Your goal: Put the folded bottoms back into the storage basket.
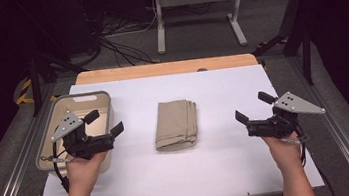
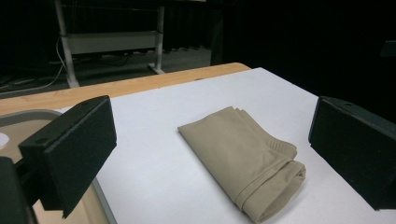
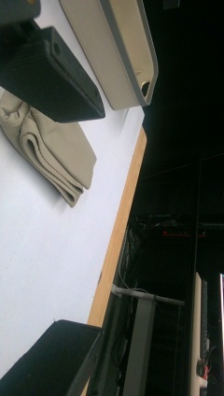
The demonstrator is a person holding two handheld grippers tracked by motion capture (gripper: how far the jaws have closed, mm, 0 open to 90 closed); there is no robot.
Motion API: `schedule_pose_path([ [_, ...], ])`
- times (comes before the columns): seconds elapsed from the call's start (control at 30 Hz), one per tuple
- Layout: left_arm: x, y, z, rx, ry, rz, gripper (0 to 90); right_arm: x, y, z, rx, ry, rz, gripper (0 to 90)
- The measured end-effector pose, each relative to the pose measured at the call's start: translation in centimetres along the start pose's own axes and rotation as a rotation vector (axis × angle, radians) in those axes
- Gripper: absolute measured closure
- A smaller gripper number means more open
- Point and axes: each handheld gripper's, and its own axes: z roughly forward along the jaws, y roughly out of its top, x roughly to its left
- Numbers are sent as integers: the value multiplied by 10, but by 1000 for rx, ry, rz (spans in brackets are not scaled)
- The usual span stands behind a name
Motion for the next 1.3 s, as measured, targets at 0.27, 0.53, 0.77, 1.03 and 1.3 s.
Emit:
schedule_pose_path([
  [0.27, -7, -3, 9, 20, -14, 5, 15, 0, 0, 0, 2, 2, 0, 1],
  [0.53, -11, -4, 18, 30, -24, -19, 16, 0, 0, 0, 3, 0, 0, 1],
  [0.77, -12, -3, 24, 29, -25, -52, 16, -1, 1, -2, -2, 1, 3, 1],
  [1.03, -14, -2, 33, 60, -18, -54, 16, -1, 2, -2, 0, 5, 1, 1],
  [1.3, -17, -4, 48, 105, -34, -65, 12, -1, 2, -2, 6, 11, 5, 1],
])
